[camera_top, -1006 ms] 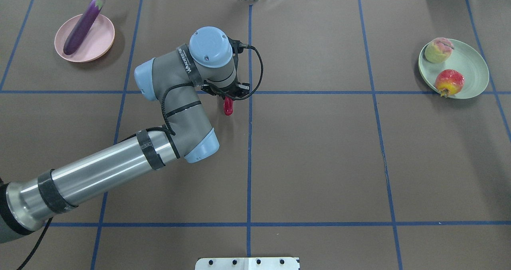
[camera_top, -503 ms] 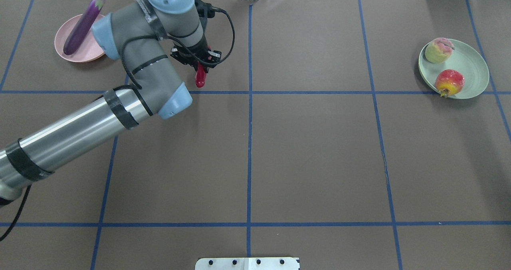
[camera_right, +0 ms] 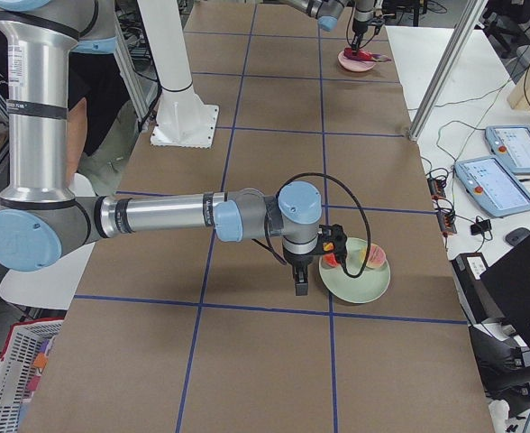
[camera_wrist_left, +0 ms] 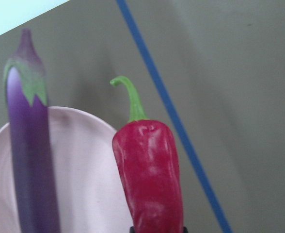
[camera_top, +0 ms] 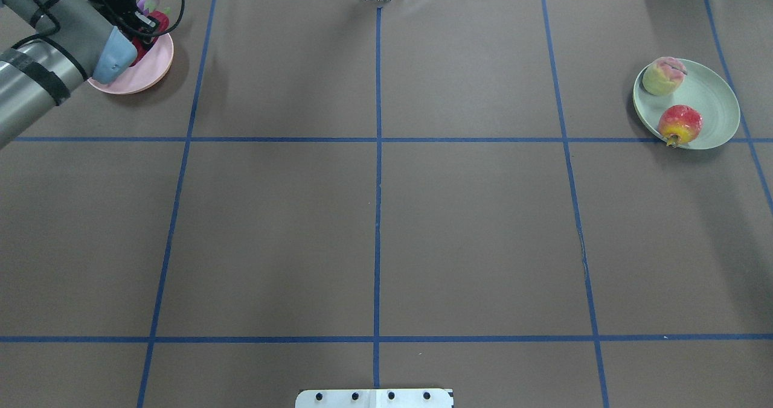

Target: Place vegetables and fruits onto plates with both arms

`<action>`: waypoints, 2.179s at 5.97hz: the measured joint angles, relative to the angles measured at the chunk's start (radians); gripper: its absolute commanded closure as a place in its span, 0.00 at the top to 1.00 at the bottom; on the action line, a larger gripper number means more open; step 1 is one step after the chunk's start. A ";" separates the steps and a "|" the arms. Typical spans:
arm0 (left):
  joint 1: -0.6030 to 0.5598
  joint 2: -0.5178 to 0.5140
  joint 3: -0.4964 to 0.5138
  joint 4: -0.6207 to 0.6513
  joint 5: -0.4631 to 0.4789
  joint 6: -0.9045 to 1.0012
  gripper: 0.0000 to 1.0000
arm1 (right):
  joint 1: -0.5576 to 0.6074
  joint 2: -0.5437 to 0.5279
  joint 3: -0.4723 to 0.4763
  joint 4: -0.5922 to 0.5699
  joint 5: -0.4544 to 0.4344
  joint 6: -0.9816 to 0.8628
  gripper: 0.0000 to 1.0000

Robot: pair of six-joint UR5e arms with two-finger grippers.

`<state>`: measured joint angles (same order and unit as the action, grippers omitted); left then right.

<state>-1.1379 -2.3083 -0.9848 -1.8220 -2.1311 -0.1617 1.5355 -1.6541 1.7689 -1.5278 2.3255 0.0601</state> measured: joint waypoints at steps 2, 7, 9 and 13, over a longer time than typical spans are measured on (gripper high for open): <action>-0.007 0.056 0.034 -0.091 0.001 0.021 1.00 | 0.000 0.002 0.002 0.000 0.001 0.000 1.00; -0.138 0.167 -0.185 0.029 -0.189 0.038 1.00 | -0.001 0.005 0.001 -0.001 0.002 0.004 1.00; -0.268 0.331 -0.367 0.124 -0.217 0.149 1.00 | -0.001 0.005 -0.002 -0.002 0.002 0.004 1.00; -0.423 0.588 -0.570 0.364 -0.207 0.286 1.00 | -0.002 0.005 -0.002 0.000 0.003 0.003 1.00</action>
<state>-1.5606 -1.7207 -1.5543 -1.4577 -2.3381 0.1246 1.5340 -1.6490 1.7667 -1.5279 2.3281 0.0630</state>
